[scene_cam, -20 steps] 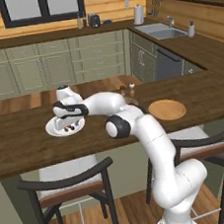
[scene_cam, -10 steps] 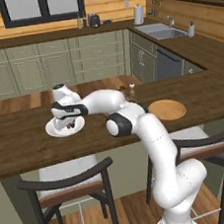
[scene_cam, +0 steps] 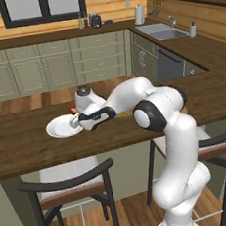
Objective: Pick the chicken drumstick and lemon from their plates and place them in the bowl. Then put the bowl in the fridge.
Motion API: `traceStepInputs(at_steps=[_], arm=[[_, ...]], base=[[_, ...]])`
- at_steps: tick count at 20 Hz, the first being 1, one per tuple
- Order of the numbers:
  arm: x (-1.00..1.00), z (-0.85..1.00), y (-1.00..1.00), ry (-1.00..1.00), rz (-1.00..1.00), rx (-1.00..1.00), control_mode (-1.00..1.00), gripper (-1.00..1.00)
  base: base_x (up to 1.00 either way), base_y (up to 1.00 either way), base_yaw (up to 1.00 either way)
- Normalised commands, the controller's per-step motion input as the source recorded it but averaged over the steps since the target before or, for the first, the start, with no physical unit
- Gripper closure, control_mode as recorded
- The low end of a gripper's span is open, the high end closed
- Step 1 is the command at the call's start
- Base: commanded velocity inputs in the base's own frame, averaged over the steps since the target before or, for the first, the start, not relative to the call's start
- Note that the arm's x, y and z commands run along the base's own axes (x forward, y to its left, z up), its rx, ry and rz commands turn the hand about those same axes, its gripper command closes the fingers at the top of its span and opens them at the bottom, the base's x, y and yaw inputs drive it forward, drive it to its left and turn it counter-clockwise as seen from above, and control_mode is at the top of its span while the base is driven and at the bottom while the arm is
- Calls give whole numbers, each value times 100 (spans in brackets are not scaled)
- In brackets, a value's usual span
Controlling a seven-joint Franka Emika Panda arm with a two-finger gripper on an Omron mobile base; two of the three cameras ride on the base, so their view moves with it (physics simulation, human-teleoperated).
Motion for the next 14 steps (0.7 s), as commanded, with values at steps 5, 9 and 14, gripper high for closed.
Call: traceStepInputs(at_steps=[5, 9, 14], arm=[[-10, 98, -100, -15, -12, 28, -100, 100], [-2, 100, -60, 0, -15, 24, -100, 100], [-8, 100, -20, 5, -4, 4, -100, 100]], base=[[0, 0, 0], [0, 0, 0], [0, 0, 0]])
